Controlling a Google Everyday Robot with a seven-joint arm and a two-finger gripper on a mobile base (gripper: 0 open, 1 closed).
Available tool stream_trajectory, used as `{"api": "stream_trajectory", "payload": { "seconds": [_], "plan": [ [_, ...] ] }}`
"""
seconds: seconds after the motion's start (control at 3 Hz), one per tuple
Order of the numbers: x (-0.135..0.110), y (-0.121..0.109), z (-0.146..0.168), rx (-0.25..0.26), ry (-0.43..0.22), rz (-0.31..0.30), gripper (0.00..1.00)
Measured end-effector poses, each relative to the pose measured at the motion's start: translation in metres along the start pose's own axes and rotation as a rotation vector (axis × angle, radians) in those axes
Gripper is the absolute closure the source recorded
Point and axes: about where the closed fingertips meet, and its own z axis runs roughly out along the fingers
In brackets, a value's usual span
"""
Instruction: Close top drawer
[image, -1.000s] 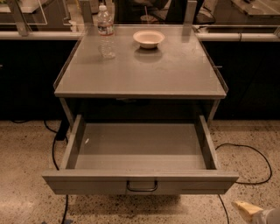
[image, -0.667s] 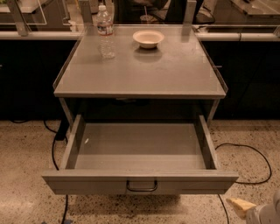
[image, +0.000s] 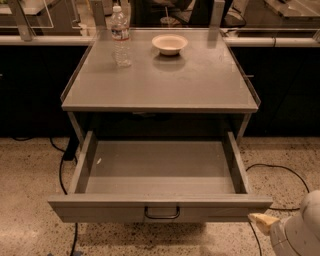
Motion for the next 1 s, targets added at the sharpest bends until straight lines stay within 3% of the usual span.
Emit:
{"api": "stream_trajectory", "payload": {
  "seconds": [0.33, 1.0],
  "plan": [
    [-0.002, -0.018, -0.009, 0.000, -0.027, 0.018, 0.00],
    [0.010, -0.048, -0.002, -0.082, -0.098, 0.080, 0.00]
  ]
}}
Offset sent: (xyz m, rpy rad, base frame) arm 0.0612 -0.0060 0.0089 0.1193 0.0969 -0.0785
